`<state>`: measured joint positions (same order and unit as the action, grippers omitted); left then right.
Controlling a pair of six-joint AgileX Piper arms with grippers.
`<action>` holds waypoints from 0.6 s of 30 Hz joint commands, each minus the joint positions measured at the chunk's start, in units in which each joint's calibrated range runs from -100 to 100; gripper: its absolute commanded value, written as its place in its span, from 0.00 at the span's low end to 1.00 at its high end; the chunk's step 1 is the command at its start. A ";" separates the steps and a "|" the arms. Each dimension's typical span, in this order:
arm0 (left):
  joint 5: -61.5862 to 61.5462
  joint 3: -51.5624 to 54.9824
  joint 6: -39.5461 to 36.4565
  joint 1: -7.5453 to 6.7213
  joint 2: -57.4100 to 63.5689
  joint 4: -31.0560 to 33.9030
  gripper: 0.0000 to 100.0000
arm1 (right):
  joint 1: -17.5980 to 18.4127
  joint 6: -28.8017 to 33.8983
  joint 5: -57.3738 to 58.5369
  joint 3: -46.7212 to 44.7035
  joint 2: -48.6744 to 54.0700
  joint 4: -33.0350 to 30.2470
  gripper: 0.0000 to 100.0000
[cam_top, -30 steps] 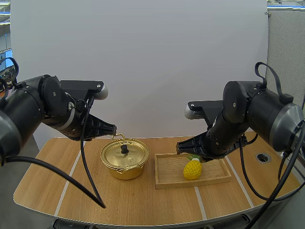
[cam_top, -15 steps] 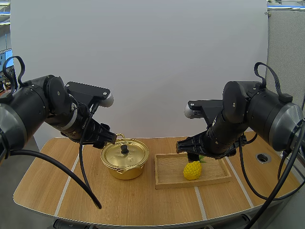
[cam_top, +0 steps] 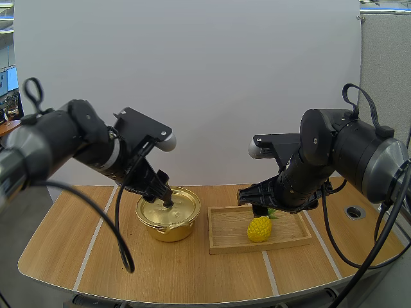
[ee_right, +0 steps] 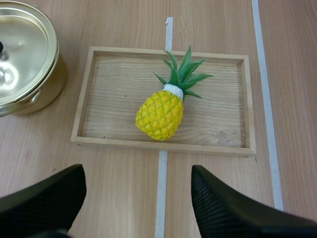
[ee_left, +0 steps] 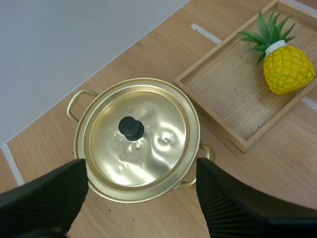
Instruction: Open the pot, put the pineapple inside, and close it
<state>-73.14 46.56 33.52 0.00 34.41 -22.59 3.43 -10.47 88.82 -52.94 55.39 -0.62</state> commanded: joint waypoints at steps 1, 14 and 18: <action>1.66 -3.34 1.27 0.03 -5.11 -1.51 1.00 | -0.18 0.10 -0.45 0.54 0.40 -0.18 1.00; 1.64 -15.20 3.06 -0.05 -23.77 -2.41 1.00 | -0.18 0.10 -0.45 0.54 0.40 -0.08 1.00; 1.88 -16.09 3.46 -0.32 -27.34 -2.24 1.00 | -0.18 0.10 -0.45 0.54 0.40 -0.08 1.00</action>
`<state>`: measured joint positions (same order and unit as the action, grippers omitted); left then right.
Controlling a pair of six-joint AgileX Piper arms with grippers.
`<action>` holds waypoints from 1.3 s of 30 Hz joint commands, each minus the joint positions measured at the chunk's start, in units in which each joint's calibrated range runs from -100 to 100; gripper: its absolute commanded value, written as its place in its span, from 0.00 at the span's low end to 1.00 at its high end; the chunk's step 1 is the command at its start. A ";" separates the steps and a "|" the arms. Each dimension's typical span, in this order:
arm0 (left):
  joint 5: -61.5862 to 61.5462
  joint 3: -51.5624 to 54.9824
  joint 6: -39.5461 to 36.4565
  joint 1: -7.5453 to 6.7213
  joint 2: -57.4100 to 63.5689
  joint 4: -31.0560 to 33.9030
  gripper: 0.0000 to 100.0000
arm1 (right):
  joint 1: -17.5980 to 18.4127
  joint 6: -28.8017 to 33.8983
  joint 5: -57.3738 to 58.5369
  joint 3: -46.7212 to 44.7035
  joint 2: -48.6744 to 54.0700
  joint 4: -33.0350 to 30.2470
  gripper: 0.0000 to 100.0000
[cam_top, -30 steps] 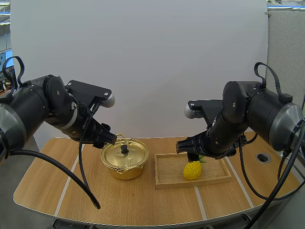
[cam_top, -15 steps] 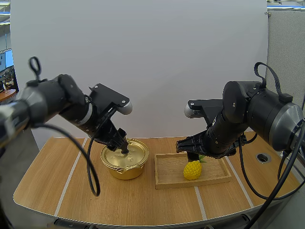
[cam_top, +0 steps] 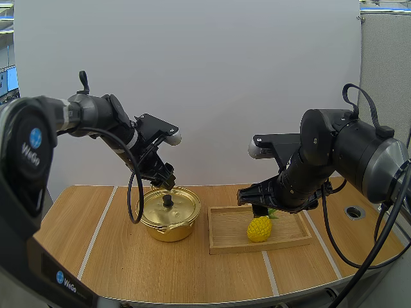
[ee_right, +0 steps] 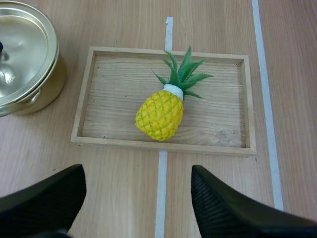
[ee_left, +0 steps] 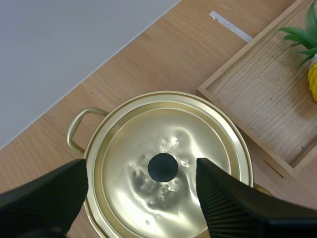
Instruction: Open the pot, put the pineapple inside, and close it
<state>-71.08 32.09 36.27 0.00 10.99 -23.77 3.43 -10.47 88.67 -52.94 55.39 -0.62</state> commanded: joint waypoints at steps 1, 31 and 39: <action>-0.18 -1.61 0.83 -0.65 -4.80 -0.52 1.00 | -0.18 0.10 -0.30 0.54 0.40 -0.08 1.00; 6.61 -1.67 -1.88 -2.66 -14.12 3.43 1.00 | -0.18 0.10 -0.30 0.54 0.40 4.19 1.00; 5.43 -1.67 -1.86 -2.66 -14.12 3.43 1.00 | -0.18 0.10 -0.30 0.54 0.40 4.19 1.00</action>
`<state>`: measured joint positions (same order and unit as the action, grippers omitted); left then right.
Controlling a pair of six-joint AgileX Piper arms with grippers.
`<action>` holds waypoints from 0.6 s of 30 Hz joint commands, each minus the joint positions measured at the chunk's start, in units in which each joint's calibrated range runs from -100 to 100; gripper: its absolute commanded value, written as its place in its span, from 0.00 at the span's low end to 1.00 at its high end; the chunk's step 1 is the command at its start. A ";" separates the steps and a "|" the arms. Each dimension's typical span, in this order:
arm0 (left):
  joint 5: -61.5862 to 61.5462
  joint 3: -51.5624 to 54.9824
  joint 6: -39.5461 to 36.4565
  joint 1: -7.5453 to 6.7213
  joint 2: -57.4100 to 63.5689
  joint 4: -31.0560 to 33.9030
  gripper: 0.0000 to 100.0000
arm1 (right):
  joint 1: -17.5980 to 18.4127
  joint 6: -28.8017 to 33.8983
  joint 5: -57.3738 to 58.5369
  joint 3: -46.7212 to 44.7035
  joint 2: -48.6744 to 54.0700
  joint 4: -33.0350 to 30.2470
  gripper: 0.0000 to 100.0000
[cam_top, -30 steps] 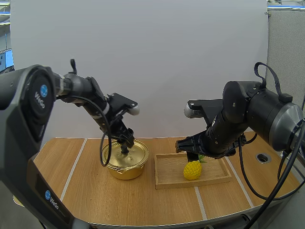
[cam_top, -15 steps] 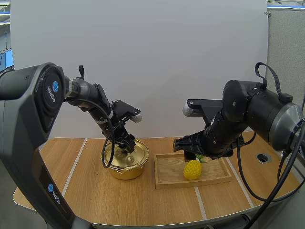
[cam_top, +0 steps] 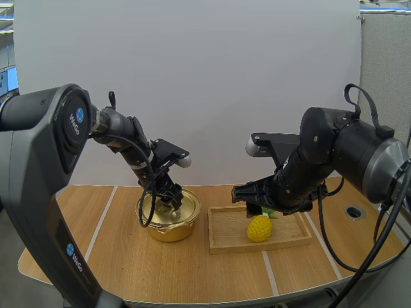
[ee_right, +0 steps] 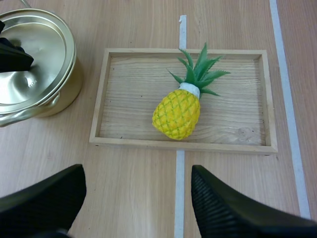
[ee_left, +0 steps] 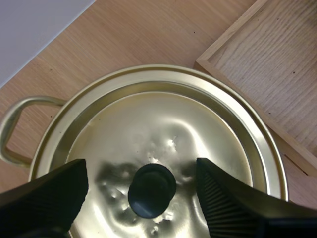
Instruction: Open the pot, put the pineapple inside, and close it
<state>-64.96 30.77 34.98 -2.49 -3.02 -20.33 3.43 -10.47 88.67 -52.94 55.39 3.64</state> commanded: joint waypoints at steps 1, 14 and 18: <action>-1.12 -0.35 -0.58 -0.17 -0.11 0.00 1.00 | -0.18 0.10 -0.30 0.54 0.40 -0.07 1.00; -3.92 -0.46 -4.03 -0.17 2.49 2.94 0.00 | -0.18 0.10 -0.30 0.54 0.40 -0.07 1.00; -5.97 -2.10 -5.23 -0.17 6.43 3.17 0.00 | -0.18 0.10 -0.30 0.54 0.40 -0.07 1.00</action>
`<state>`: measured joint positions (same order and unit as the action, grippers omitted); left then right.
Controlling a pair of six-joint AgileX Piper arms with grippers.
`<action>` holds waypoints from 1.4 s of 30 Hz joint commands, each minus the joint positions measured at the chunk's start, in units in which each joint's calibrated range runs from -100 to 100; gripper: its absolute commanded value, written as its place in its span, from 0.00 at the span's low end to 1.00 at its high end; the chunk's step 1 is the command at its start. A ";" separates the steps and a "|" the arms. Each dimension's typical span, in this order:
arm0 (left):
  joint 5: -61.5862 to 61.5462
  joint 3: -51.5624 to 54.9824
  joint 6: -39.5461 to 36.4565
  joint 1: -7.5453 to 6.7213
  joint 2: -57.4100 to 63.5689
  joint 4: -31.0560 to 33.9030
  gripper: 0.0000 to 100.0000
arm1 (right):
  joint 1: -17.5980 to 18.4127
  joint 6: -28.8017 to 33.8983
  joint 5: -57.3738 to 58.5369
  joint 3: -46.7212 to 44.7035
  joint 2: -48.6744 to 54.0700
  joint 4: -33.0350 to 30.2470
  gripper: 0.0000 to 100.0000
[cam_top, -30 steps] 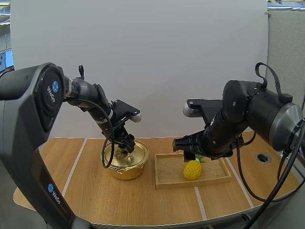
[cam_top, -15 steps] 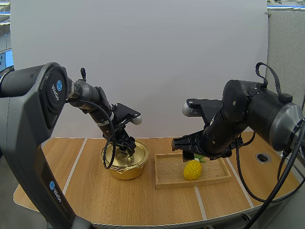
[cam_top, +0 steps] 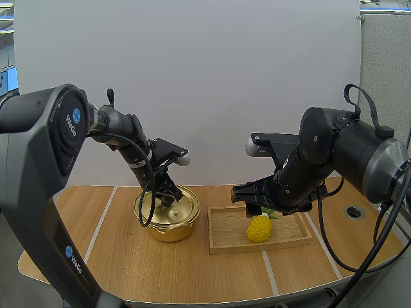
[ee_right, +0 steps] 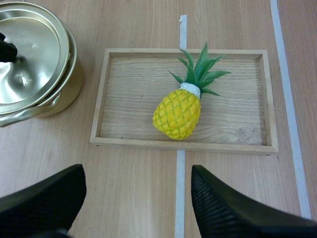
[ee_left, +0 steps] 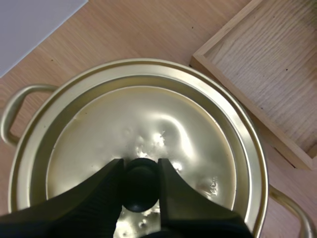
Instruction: Open the pot, put the pineapple inside, and close it
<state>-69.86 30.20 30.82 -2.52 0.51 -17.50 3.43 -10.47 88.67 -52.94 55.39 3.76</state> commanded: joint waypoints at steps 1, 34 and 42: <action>-2.07 -2.48 -1.25 -0.14 4.30 0.33 0.00 | -0.18 0.10 -0.30 0.54 0.40 -0.18 1.00; 3.08 -46.28 -9.48 -0.14 25.60 11.67 0.00 | -0.18 0.10 -1.25 0.54 0.40 0.25 1.00; 5.11 -46.66 -9.48 -0.14 25.74 12.16 0.00 | -0.18 6.09 -6.19 0.54 0.40 -0.19 1.00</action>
<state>-67.24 -15.81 21.86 -2.52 25.89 -5.95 3.43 -9.83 87.24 -52.94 55.39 4.08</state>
